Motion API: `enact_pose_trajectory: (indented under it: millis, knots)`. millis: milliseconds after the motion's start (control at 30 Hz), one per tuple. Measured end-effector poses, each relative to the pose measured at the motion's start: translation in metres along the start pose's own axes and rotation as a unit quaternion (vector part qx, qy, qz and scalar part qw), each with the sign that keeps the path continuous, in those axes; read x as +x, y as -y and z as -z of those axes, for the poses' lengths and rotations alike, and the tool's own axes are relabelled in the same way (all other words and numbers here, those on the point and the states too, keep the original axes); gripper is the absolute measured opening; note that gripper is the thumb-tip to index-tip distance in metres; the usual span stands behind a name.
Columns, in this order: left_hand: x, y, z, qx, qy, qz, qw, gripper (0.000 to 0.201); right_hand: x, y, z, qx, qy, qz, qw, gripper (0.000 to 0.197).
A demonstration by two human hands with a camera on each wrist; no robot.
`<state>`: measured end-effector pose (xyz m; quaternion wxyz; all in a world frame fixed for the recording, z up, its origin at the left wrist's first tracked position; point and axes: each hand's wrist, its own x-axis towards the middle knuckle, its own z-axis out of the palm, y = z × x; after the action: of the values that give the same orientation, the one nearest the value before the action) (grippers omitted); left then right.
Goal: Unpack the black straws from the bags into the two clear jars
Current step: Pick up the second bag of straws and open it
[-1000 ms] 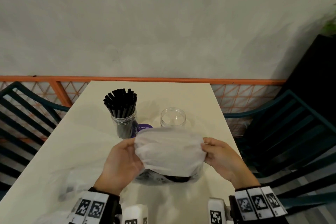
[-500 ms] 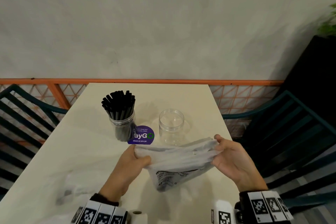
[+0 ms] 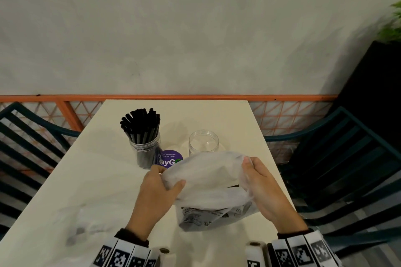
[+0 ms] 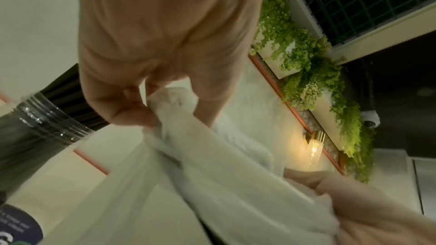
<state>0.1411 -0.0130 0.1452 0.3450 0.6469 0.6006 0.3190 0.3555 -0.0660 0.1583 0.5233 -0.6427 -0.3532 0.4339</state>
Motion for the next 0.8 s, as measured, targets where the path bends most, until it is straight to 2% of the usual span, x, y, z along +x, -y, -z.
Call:
enact_pose_trajectory:
  millis: [100, 200, 233, 300, 367, 433, 500, 567, 633, 667, 733, 800]
  knots:
    - [0.006, 0.007, 0.007, 0.022, -0.072, -0.034, 0.997, 0.020, 0.002, -0.001, 0.004, 0.042, -0.005, -0.033, 0.999, 0.034]
    - [0.006, 0.007, 0.013, 0.024, -0.068, -0.035, 0.997, 0.010, 0.006, 0.000, 0.011, 0.081, -0.022, -0.052, 0.995, 0.034]
    - [0.005, 0.007, 0.013, 0.016, -0.056, -0.030, 0.998, 0.010, 0.007, -0.001, 0.012, 0.062, -0.038, -0.047, 0.996, 0.034]
    - [0.003, 0.006, 0.013, -0.010, -0.032, -0.007, 0.999, 0.011, 0.008, -0.005, 0.012, -0.048, -0.057, -0.013, 0.997, 0.029]
    - [0.004, 0.007, 0.014, -0.038, -0.013, 0.021, 0.999, 0.012, 0.006, -0.010, 0.013, -0.191, -0.028, 0.016, 0.981, 0.022]
    - [0.004, 0.007, 0.016, -0.079, 0.002, 0.040, 0.996, 0.012, 0.003, -0.012, 0.015, -0.288, -0.015, 0.016, 0.957, 0.037]
    - [0.003, 0.005, 0.017, -0.132, 0.017, 0.049, 0.990, 0.008, 0.003, -0.012, 0.016, -0.304, -0.023, 0.018, 0.952, 0.043]
    - [0.001, 0.003, 0.016, -0.182, 0.034, 0.058, 0.981, 0.002, 0.005, -0.013, 0.015, -0.298, -0.035, 0.037, 0.953, 0.037]
    - [-0.001, 0.002, 0.016, -0.225, 0.065, 0.078, 0.969, 0.009, 0.007, -0.015, 0.014, -0.255, -0.043, 0.030, 0.966, 0.029]
    - [-0.002, 0.003, 0.016, -0.262, 0.091, 0.094, 0.956, 0.014, 0.009, -0.016, 0.014, -0.193, -0.037, 0.001, 0.981, 0.026]
    - [-0.002, 0.004, 0.017, -0.360, 0.149, 0.146, 0.909, 0.019, 0.009, -0.014, 0.015, -0.016, 0.001, -0.087, 0.996, 0.021]
    - [0.001, 0.009, 0.020, -0.458, 0.183, 0.207, 0.845, 0.008, 0.009, -0.013, 0.018, 0.125, 0.042, -0.158, 0.979, 0.012]
